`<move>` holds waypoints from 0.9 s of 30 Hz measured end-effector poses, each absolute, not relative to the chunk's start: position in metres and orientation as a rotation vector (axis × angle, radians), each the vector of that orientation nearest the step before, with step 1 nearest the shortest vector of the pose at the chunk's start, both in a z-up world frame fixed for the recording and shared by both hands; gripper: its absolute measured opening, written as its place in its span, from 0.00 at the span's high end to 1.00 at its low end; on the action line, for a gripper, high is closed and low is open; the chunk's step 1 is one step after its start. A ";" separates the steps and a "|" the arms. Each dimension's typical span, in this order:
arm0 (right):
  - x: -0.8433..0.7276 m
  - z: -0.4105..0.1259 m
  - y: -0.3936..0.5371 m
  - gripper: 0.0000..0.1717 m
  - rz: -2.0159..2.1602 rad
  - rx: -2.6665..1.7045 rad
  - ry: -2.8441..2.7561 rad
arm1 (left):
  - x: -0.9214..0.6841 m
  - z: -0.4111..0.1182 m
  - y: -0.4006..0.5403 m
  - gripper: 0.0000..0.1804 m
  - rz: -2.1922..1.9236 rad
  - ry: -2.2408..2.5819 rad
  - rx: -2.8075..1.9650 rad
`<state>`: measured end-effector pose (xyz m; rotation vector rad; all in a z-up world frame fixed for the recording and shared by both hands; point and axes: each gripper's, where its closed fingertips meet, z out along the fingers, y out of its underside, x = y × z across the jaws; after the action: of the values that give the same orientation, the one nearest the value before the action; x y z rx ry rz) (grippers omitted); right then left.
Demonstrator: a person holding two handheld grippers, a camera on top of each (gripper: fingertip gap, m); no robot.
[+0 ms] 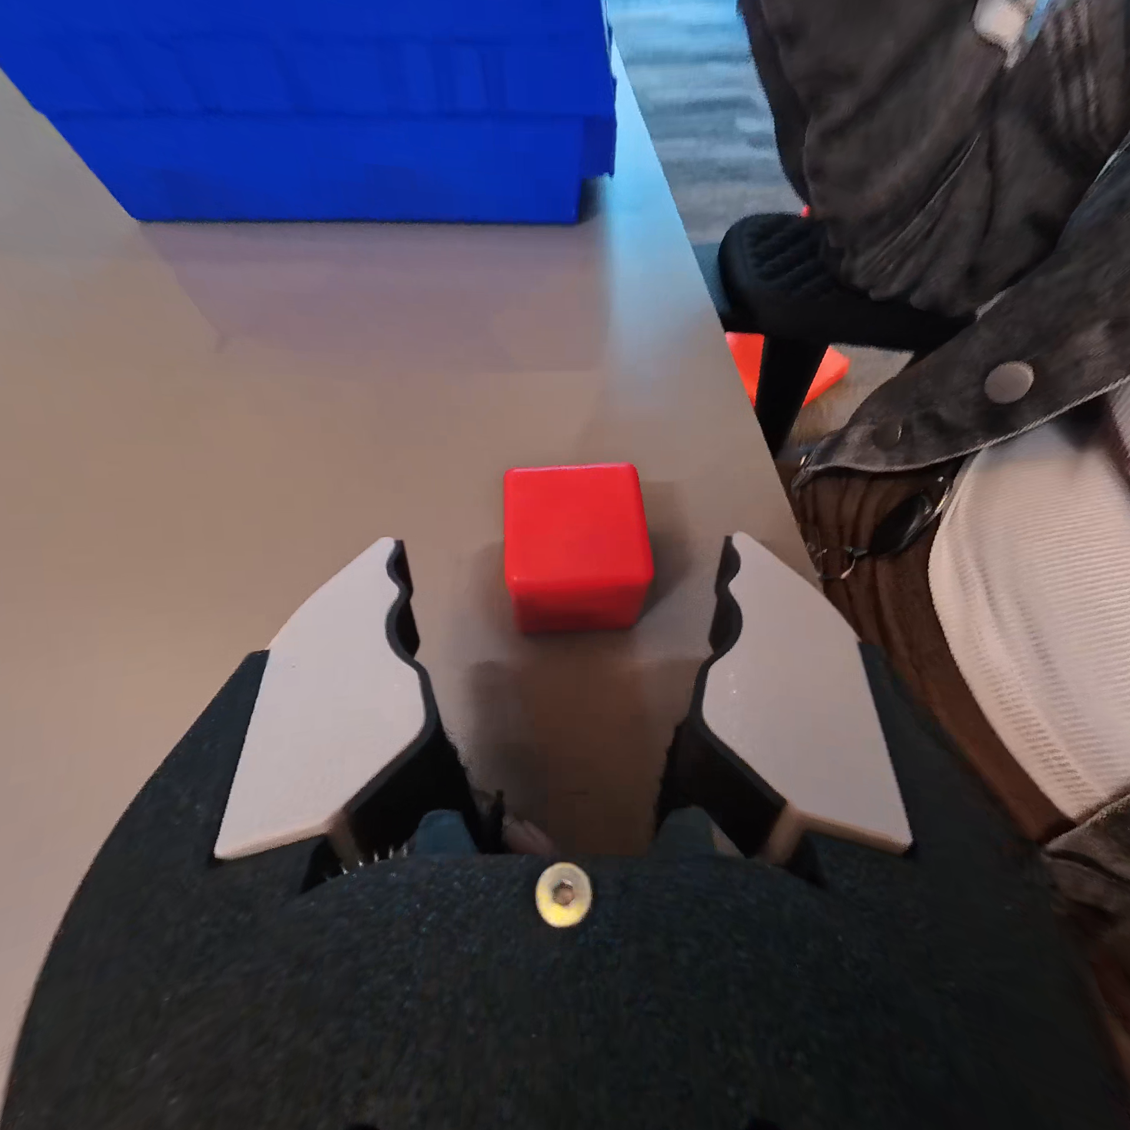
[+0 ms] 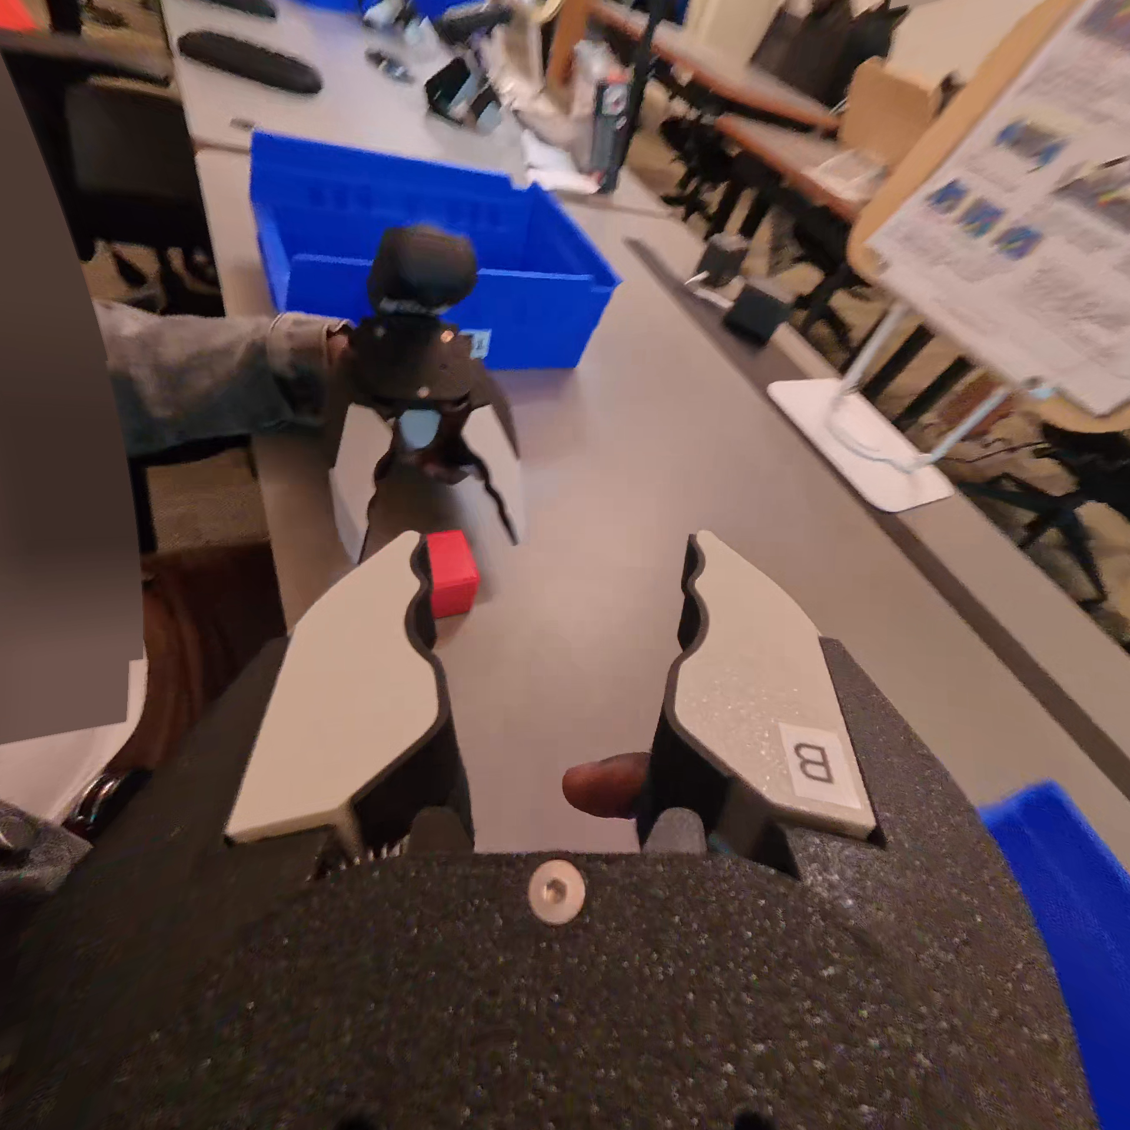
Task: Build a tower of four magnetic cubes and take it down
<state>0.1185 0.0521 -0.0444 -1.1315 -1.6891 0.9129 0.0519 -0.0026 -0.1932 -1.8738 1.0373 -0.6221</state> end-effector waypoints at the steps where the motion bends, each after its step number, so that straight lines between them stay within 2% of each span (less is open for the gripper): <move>1: 0.110 -0.054 0.046 0.54 0.912 -1.144 -1.736 | 0.050 -0.189 -0.002 0.46 -0.642 1.009 -1.857; 6: 0.074 -0.123 0.028 0.49 0.783 -1.278 -1.990 | 0.046 -0.182 0.002 0.39 -0.661 0.945 -1.838; 11: 0.048 -0.176 0.000 0.52 0.754 -1.292 -2.188 | 0.047 -0.186 0.001 0.36 -0.646 0.968 -1.859; 14: 0.043 -0.196 -0.012 0.60 0.794 -1.250 -2.278 | 0.047 -0.186 0.001 0.36 -0.644 0.966 -1.858; 16: 0.040 -0.204 -0.012 0.71 0.789 -1.242 -2.295 | 0.047 -0.188 0.000 0.36 -0.639 0.973 -1.865; 20: 0.046 -0.194 -0.007 0.72 0.768 -1.201 -2.290 | 0.048 -0.189 0.000 0.37 -0.635 0.983 -1.867; 27: 0.119 -0.091 0.055 0.72 0.641 -1.234 -1.927 | 0.047 -0.189 0.000 0.40 -0.645 0.973 -1.879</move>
<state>0.1195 0.0549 -0.0913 -1.2344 -1.9271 0.6412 0.0469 0.0000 -0.1892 -1.8788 0.9730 -0.6450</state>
